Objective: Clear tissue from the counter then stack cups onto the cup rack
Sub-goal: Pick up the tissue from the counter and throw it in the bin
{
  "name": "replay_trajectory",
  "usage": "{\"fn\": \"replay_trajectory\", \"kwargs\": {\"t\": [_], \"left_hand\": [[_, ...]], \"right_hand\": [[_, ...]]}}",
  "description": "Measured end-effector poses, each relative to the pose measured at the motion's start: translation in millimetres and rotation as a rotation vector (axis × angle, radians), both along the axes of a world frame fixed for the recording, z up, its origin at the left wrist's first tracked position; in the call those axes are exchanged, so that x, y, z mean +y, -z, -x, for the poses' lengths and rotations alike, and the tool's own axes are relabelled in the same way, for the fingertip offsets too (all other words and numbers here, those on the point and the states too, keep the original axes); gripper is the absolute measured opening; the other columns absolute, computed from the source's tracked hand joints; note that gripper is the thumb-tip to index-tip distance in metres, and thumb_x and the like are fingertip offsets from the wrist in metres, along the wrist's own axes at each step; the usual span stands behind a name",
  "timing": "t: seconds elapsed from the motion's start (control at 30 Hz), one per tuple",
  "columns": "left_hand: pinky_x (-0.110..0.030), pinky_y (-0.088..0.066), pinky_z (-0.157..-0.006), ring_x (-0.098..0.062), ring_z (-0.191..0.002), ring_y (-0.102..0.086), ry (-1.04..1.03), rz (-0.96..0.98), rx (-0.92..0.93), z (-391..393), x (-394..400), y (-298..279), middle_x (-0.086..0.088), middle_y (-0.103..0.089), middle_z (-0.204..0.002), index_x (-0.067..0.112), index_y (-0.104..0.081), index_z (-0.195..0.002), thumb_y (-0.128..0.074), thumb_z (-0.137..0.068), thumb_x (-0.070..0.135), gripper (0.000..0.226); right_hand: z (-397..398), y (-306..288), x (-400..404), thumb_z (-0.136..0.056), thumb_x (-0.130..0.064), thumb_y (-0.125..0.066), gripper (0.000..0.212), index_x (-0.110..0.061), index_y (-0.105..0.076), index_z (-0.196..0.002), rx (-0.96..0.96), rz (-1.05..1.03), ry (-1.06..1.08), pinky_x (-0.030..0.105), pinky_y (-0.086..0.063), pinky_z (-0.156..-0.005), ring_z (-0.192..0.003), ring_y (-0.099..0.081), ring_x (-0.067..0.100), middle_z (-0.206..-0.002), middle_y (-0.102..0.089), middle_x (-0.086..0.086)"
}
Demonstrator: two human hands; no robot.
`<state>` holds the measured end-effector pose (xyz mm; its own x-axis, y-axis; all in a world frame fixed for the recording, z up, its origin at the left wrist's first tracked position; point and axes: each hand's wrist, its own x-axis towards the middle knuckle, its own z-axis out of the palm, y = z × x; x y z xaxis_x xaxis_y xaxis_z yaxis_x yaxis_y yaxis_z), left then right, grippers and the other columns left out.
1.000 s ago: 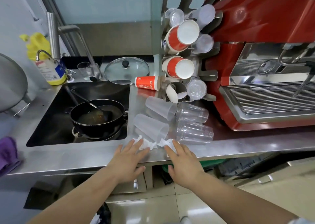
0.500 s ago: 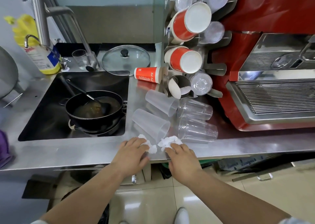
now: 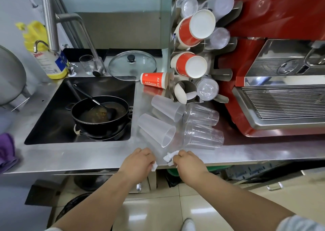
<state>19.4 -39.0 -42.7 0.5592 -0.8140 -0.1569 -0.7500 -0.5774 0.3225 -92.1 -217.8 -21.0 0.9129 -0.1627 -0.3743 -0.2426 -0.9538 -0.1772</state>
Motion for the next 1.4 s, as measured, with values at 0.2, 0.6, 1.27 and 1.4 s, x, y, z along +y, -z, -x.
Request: {"fn": "replay_trajectory", "kwargs": {"t": [0.2, 0.6, 1.27, 1.4], "left_hand": [[-0.024, -0.036, -0.073, -0.015, -0.091, -0.043, 0.03, -0.104, 0.047, 2, 5, -7, 0.007, -0.055, -0.115, 0.027, -0.064, -0.108, -0.048, -0.091, 0.018, 0.025], [-0.027, -0.046, -0.079, -0.018, -0.096, -0.059, -0.05, -0.065, 0.061, -5, 53, -22, 0.006, -0.056, -0.112, 0.027, -0.064, -0.104, -0.053, -0.09, 0.03, 0.018], [-0.025, -0.048, -0.082, -0.008, -0.091, -0.06, -0.441, 0.125, -0.008, -46, 258, -68, 0.013, -0.063, -0.1, 0.03, -0.068, -0.09, -0.057, -0.086, 0.029, 0.012], [-0.026, -0.049, -0.085, -0.006, -0.092, -0.058, -0.472, 0.129, -0.007, -48, 290, -71, 0.015, -0.063, -0.1, 0.031, -0.068, -0.091, -0.056, -0.085, 0.027, 0.014]], "right_hand": [[-9, -18, -1, -0.09, -0.002, -0.048, 0.042, -0.023, -0.057, -0.125, 0.113, -0.041, -0.041, 0.031, -0.044, -0.088, -0.114, -0.054, 0.031, -0.126, -0.049, 0.009], [-35, -38, 37, -0.089, -0.007, -0.046, 0.025, -0.012, -0.064, -0.106, 0.141, -0.152, -0.126, 0.022, -0.043, -0.086, -0.113, -0.057, 0.025, -0.122, -0.063, 0.006], [-143, -65, 187, -0.083, -0.031, -0.059, 0.008, -0.038, -0.058, -0.087, -0.123, -0.272, -0.28, 0.023, -0.039, -0.072, -0.085, -0.054, 0.014, -0.101, -0.063, -0.004], [-158, -68, 217, -0.082, -0.031, -0.058, 0.007, -0.038, -0.056, -0.082, -0.116, -0.318, -0.32, 0.024, -0.045, -0.072, -0.083, -0.06, 0.013, -0.091, -0.061, -0.009]]}}
